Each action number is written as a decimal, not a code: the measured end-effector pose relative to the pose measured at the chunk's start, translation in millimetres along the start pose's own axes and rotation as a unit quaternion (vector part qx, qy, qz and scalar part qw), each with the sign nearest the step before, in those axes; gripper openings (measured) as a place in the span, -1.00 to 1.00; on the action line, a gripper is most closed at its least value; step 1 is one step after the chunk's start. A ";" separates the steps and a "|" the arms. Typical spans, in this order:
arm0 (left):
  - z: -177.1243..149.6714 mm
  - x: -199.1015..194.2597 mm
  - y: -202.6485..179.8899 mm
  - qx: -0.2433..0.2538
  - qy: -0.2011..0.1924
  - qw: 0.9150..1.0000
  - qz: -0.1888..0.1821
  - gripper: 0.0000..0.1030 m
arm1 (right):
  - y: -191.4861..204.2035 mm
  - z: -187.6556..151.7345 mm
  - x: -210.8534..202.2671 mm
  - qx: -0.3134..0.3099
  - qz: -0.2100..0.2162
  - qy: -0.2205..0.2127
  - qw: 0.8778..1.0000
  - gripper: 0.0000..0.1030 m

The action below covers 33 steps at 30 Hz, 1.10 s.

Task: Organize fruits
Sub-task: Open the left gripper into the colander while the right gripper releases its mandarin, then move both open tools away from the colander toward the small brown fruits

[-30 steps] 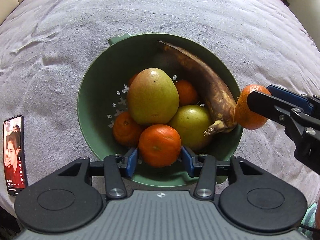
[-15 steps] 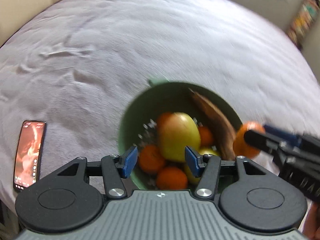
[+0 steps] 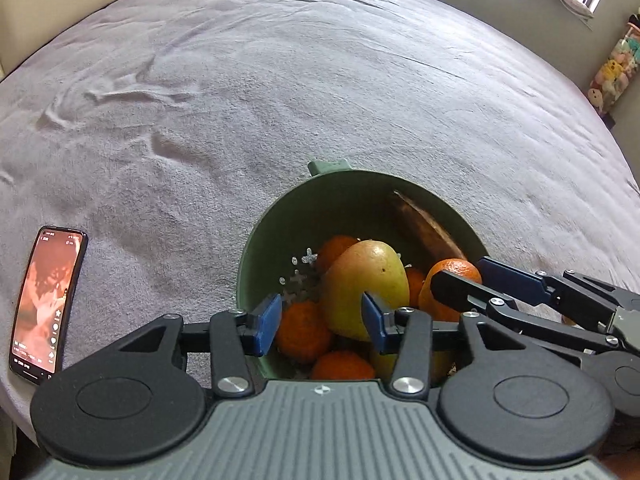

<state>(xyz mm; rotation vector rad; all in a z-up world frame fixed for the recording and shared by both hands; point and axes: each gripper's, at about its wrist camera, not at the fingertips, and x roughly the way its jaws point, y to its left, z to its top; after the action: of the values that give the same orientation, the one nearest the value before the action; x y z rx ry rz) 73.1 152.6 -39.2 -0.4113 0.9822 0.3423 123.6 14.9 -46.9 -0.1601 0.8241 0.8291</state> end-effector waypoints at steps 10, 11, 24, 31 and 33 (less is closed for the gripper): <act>0.8 -7.5 -5.0 0.002 -0.010 1.000 0.003 -0.01 | -4.8 1.3 -2.8 0.032 -0.002 -0.003 0.999 -0.25; 0.9 -8.9 -6.4 0.004 -0.012 1.000 0.002 -0.01 | -5.8 1.4 -4.4 0.036 -0.003 -0.004 0.999 -0.25; -5.4 -26.0 -43.7 0.063 -0.034 0.997 -0.038 0.01 | -23.1 -6.5 -51.2 0.071 -0.077 -0.014 0.994 0.06; -18.5 -26.9 -75.9 0.107 -0.033 0.991 -0.069 0.04 | -38.1 -22.8 -90.8 0.085 -0.129 -0.031 0.988 0.15; -22.5 -27.1 -84.6 0.119 -0.033 0.989 -0.076 0.04 | -42.9 -29.4 -102.1 0.092 -0.145 -0.036 0.985 0.15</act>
<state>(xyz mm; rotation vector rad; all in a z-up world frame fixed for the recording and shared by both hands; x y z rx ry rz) 81.4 65.5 -11.9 -0.2549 0.9094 0.0980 96.7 -87.4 -2.8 -0.0836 0.7829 0.4798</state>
